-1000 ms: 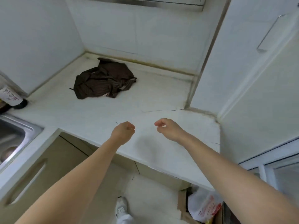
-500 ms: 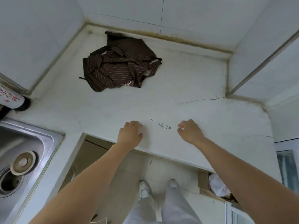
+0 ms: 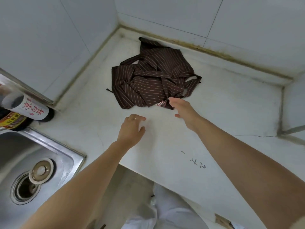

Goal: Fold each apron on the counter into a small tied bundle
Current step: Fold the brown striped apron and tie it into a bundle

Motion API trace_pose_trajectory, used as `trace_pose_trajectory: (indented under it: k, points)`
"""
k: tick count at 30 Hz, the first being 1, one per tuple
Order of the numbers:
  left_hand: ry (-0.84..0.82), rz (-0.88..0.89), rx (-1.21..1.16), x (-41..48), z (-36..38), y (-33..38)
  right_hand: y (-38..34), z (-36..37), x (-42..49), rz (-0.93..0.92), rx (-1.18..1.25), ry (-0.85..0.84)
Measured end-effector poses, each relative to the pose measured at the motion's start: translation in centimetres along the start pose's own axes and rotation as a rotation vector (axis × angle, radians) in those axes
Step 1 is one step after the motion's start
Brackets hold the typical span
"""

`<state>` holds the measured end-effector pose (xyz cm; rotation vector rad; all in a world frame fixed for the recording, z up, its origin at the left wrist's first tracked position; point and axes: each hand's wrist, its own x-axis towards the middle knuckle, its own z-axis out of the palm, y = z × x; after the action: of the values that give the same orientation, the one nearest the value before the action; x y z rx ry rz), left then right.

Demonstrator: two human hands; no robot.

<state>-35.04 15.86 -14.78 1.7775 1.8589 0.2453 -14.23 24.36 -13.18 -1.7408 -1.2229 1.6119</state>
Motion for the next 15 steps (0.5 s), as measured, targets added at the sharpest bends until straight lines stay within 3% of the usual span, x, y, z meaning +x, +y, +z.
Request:
trace_pose_trajectory:
  k: [4,9,12,15]
  points:
    - [0.043,0.005,-0.001,3.3,-1.3,-0.1,-1.9,0.7,2.6,0.096,-0.033,-0.021]
    - [0.138,0.077,0.014,5.4,-2.3,1.3,-2.0,-0.2,1.0,-0.172,-0.108,0.010]
    - [0.164,0.263,0.110,5.6,-2.8,2.9,-1.4,-0.1,-1.2,-0.211,-0.253,-0.086]
    - [0.071,0.448,0.204,4.4,-2.5,3.8,0.1,0.5,-4.9,-0.212,-0.279,-0.157]
